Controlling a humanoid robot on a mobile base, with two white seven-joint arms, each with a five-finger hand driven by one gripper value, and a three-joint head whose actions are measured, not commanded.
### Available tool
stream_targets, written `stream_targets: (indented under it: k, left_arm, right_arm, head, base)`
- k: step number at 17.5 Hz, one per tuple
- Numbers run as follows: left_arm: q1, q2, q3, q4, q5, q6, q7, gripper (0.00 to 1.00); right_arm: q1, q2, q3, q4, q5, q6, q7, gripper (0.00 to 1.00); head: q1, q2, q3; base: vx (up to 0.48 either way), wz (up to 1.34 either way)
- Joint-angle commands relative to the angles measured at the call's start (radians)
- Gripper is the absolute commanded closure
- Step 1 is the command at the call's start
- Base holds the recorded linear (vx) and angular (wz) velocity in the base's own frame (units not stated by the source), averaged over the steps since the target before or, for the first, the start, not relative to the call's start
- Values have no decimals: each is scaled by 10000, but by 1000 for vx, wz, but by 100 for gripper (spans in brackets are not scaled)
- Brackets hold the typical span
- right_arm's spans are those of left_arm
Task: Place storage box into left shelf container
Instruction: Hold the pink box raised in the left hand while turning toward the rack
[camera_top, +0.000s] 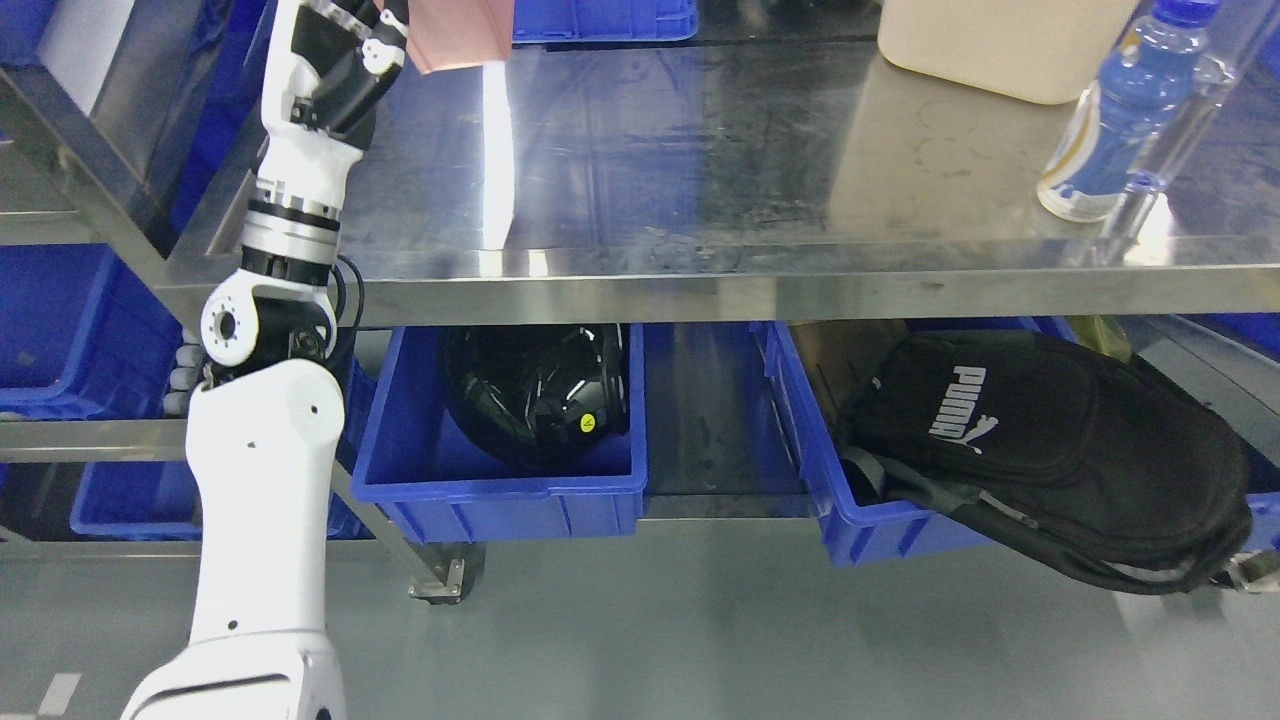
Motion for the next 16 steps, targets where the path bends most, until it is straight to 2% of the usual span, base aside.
stream_targets:
  k: [1, 7, 16]
  left_arm:
    - [1932, 163, -2009, -3753, 502, -393, 180, 100]
    - [2452, 163, -2547, -3861, 993, -409, 180, 99]
    - [3909, 163, -2532, -4274, 1315, -746, 42, 100]
  right_arm:
    - [122, -175, -46, -175, 15, 1, -4, 0]
    - [122, -175, -46, -175, 15, 1, -4, 0]
    - [122, -175, -46, -175, 15, 1, -4, 0]
  head:
    - [0, 0, 0]
    - [0, 0, 0]
    - [0, 2, 0]
  base:
    - [31, 337]
    - [8, 743]
    - [121, 1350]
